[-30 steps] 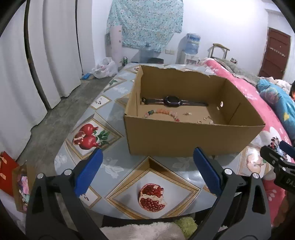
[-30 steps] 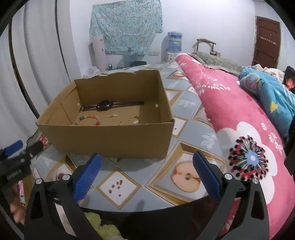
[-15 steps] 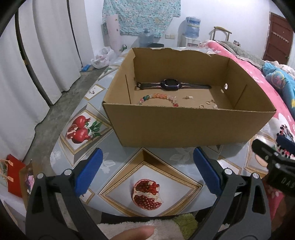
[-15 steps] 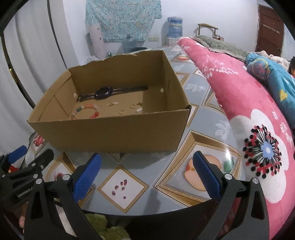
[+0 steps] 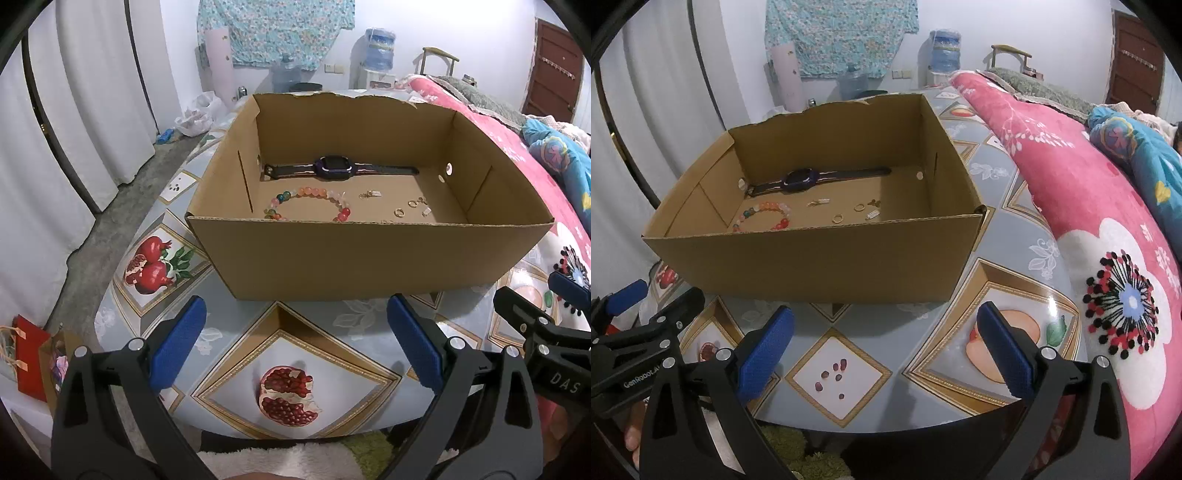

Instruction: Organize jewelry

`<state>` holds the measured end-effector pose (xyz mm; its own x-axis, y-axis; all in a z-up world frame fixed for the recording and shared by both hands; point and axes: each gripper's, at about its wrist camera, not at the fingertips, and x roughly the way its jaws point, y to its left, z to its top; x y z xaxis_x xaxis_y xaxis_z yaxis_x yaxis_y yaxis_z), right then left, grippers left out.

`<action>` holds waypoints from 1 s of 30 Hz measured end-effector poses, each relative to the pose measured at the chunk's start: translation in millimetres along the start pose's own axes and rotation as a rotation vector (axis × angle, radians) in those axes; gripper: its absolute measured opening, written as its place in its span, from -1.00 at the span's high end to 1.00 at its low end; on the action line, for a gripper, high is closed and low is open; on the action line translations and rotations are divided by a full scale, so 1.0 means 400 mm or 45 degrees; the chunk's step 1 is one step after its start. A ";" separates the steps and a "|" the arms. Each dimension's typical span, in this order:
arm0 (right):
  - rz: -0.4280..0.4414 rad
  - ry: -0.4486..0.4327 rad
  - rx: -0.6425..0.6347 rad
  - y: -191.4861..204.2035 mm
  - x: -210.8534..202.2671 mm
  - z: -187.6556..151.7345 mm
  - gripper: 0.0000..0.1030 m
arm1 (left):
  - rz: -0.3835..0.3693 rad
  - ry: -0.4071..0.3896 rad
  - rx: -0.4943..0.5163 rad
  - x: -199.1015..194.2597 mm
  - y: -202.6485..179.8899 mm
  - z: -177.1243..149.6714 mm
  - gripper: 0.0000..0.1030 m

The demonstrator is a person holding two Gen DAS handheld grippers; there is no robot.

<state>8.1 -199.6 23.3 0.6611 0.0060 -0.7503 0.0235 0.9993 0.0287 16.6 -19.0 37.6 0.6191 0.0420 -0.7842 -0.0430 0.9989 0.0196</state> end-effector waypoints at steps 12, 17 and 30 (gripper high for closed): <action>0.001 0.005 0.003 -0.001 0.001 0.000 -0.87 | -0.011 0.012 -0.004 0.005 -0.001 0.000 -0.84; 0.001 0.003 0.000 -0.001 0.001 0.001 -0.87 | -0.014 0.015 -0.003 0.005 -0.003 -0.001 -0.84; 0.003 0.011 -0.002 0.006 0.004 0.001 -0.87 | -0.018 0.025 -0.006 0.005 -0.002 -0.002 -0.84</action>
<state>9.3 -197.2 22.4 0.6547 0.0090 -0.7559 0.0206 0.9993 0.0297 17.4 -19.5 35.7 0.6042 0.0277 -0.7964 -0.0381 0.9993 0.0058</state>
